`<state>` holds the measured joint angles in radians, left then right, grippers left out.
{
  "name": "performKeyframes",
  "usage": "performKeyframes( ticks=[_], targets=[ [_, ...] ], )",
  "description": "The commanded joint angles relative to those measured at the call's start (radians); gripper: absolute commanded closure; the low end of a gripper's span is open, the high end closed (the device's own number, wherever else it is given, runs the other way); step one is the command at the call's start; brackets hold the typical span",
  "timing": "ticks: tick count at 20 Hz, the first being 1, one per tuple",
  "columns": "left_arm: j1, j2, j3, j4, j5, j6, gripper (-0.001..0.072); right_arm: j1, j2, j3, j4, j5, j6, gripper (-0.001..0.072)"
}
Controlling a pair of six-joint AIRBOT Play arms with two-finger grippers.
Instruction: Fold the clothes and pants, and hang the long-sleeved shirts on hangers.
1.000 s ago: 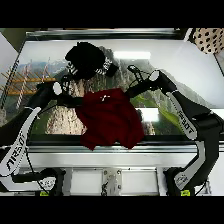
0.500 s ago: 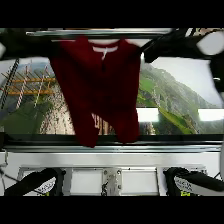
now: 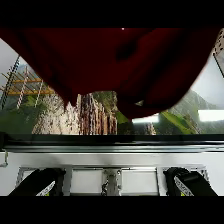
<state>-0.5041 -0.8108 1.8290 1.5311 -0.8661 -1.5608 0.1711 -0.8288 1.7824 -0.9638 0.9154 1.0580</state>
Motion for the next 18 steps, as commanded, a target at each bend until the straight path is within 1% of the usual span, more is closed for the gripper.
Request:
performKeyframes(
  ticks=[1, 3, 5, 6, 8, 10, 12, 14, 16, 18],
  targets=[
    [0.004, 0.055, -0.107, 0.051, 0.166, -0.033, 0.0689, -0.001, 0.010, 0.000, -0.080, -0.032, 0.164, 0.0686],
    [0.108, 0.005, -0.125, 0.041, 0.131, -0.088, 0.0689, -0.001, -0.045, 0.000, -0.209, -0.024, 0.318, 0.0686],
    [0.211, -0.087, -0.126, -0.003, 0.057, -0.096, 0.0689, -0.001, -0.121, 0.000, -0.343, 0.020, 0.406, 0.0686],
    [0.257, -0.138, -0.127, -0.054, 0.023, -0.096, 0.0689, -0.001, -0.161, 0.000, -0.398, 0.046, 0.412, 0.0686],
    [0.337, -0.247, -0.127, -0.202, -0.029, -0.086, 0.0689, -0.001, -0.247, 0.000, -0.465, 0.089, 0.385, 0.0686],
    [0.378, -0.334, -0.127, -0.314, -0.061, -0.023, 0.0689, -0.001, -0.316, 0.000, -0.498, 0.132, 0.337, 0.0687],
    [0.375, -0.387, -0.129, -0.318, -0.137, 0.021, 0.0690, -0.001, -0.359, -0.001, -0.512, 0.221, 0.323, 0.0688],
    [0.346, -0.375, -0.211, -0.319, -0.203, 0.061, 0.0690, -0.001, -0.366, -0.042, -0.542, 0.326, 0.323, 0.0689],
    [0.302, -0.303, -0.394, -0.319, -0.216, 0.085, 0.0690, 0.000, -0.332, -0.166, -0.544, 0.396, 0.322, 0.0689],
    [0.245, -0.223, -0.605, -0.322, -0.270, 0.085, 0.0690, 0.000, -0.281, -0.335, -0.543, 0.451, 0.328, 0.0689]
  ],
)
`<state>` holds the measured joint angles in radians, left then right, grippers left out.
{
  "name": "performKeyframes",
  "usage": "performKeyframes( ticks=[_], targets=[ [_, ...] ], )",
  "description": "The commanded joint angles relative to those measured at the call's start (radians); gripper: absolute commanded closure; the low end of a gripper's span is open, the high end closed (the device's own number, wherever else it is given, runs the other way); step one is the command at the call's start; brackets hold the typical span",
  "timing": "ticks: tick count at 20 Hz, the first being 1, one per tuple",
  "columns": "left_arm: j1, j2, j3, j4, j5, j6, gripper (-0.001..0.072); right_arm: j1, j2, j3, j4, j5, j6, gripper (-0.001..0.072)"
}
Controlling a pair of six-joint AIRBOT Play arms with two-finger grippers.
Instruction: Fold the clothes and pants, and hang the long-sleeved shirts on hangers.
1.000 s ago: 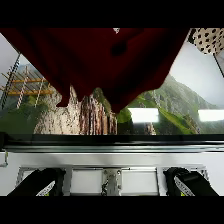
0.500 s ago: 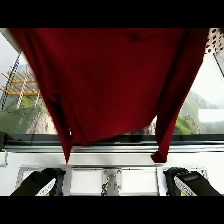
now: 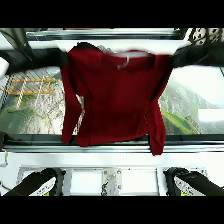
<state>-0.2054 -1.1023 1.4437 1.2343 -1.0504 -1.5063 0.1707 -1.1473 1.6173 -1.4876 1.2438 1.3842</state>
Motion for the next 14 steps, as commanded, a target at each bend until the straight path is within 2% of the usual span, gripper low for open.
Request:
performKeyframes(
  ticks=[1, 3, 6, 8, 11, 14],
  targets=[
    [-0.090, 0.108, -0.329, -0.027, -0.135, 0.031, 0.0690, 0.000, 0.061, -0.248, -0.019, 0.162, 0.000, 0.0689],
    [-0.171, 0.179, -0.520, -0.032, -0.212, 0.032, 0.0690, 0.000, 0.098, -0.382, -0.015, 0.259, 0.000, 0.0688],
    [-0.286, 0.238, -0.689, -0.032, -0.232, 0.021, 0.0690, 0.000, 0.103, -0.469, -0.009, 0.340, 0.000, 0.0687],
    [-0.299, 0.218, -0.714, -0.032, -0.210, 0.005, 0.0690, 0.000, 0.078, -0.475, -0.009, 0.319, 0.005, 0.0687],
    [-0.225, 0.085, -0.663, -0.077, -0.161, 0.009, 0.0690, 0.000, -0.013, -0.475, -0.009, 0.263, 0.063, 0.0687],
    [-0.165, -0.092, -0.581, -0.198, -0.147, 0.089, 0.0690, 0.000, -0.122, -0.475, -0.008, 0.171, 0.099, 0.0686]
  ],
)
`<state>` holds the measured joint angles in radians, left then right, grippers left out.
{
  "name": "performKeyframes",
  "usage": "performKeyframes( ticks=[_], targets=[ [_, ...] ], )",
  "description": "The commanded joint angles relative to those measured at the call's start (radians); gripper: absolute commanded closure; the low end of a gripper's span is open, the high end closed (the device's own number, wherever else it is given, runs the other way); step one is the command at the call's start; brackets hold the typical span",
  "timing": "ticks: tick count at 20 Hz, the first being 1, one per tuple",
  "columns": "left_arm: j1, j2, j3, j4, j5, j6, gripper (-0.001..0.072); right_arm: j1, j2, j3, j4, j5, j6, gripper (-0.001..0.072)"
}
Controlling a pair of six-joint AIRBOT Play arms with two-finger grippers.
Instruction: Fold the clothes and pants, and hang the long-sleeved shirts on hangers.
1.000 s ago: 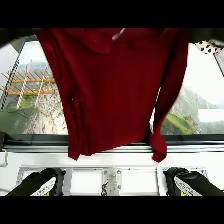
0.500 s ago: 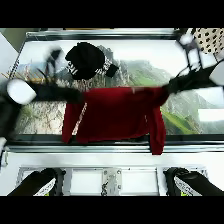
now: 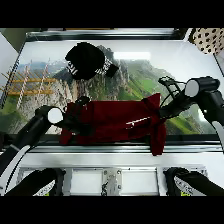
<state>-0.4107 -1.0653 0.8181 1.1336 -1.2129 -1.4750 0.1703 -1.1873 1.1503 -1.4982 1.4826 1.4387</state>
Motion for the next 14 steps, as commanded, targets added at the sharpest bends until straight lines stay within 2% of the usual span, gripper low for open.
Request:
performKeyframes(
  ticks=[1, 4, 5, 6, 7, 10, 14],
  targets=[
    [0.039, -0.172, 0.063, -0.115, 0.011, 0.066, 0.0690, 0.000, -0.108, -0.008, 0.003, -0.096, 0.055, 0.0686],
    [-0.013, -0.262, 0.076, -0.106, 0.032, 0.074, 0.0690, 0.000, -0.150, -0.008, 0.010, -0.151, 0.055, 0.0662],
    [-0.034, -0.279, 0.071, -0.106, 0.042, 0.074, 0.0690, 0.000, -0.152, -0.008, 0.011, -0.161, 0.055, 0.0494],
    [-0.051, -0.285, 0.062, -0.105, 0.056, 0.073, 0.0690, 0.000, -0.146, -0.008, 0.022, -0.162, 0.055, 0.0238],
    [-0.067, -0.284, 0.050, -0.105, 0.074, 0.073, 0.0690, 0.001, -0.132, -0.008, 0.034, -0.161, 0.055, 0.0167],
    [-0.078, -0.285, 0.035, -0.106, 0.085, 0.073, 0.0690, 0.031, -0.064, -0.008, 0.046, -0.159, 0.092, 0.0168],
    [-0.070, -0.282, 0.035, -0.106, 0.098, 0.073, 0.0690, 0.186, -0.038, -0.008, 0.009, -0.167, 0.119, 0.0177]
  ],
)
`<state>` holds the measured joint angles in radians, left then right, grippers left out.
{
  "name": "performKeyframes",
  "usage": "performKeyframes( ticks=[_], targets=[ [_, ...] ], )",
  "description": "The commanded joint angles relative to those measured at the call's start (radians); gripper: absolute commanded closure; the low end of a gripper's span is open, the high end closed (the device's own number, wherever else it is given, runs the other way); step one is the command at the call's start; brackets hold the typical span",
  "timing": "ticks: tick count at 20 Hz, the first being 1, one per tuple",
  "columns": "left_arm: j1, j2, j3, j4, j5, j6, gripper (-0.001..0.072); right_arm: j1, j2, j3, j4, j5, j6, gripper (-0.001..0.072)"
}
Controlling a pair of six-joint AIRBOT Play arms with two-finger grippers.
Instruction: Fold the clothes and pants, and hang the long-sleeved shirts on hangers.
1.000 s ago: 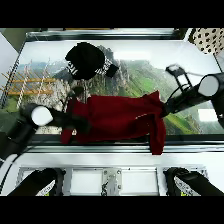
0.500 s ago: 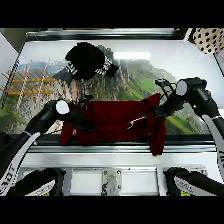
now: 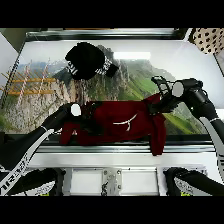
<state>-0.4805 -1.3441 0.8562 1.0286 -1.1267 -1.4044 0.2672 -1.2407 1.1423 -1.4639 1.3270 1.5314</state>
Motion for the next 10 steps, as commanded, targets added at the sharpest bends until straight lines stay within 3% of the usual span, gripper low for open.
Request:
performKeyframes(
  ticks=[1, 4, 10],
  targets=[
    [0.000, -0.003, -0.003, -0.001, 0.012, 0.002, 0.0690, 0.142, 0.001, 0.000, -0.080, -0.023, 0.063, 0.0179],
    [0.000, -0.003, -0.003, -0.002, 0.012, 0.002, 0.0690, 0.242, -0.089, 0.021, -0.273, -0.037, 0.222, 0.0179],
    [-0.001, -0.003, -0.003, -0.002, 0.022, 0.002, 0.0690, 0.246, -0.380, 0.269, -0.285, 0.056, 0.322, 0.0179]
  ],
)
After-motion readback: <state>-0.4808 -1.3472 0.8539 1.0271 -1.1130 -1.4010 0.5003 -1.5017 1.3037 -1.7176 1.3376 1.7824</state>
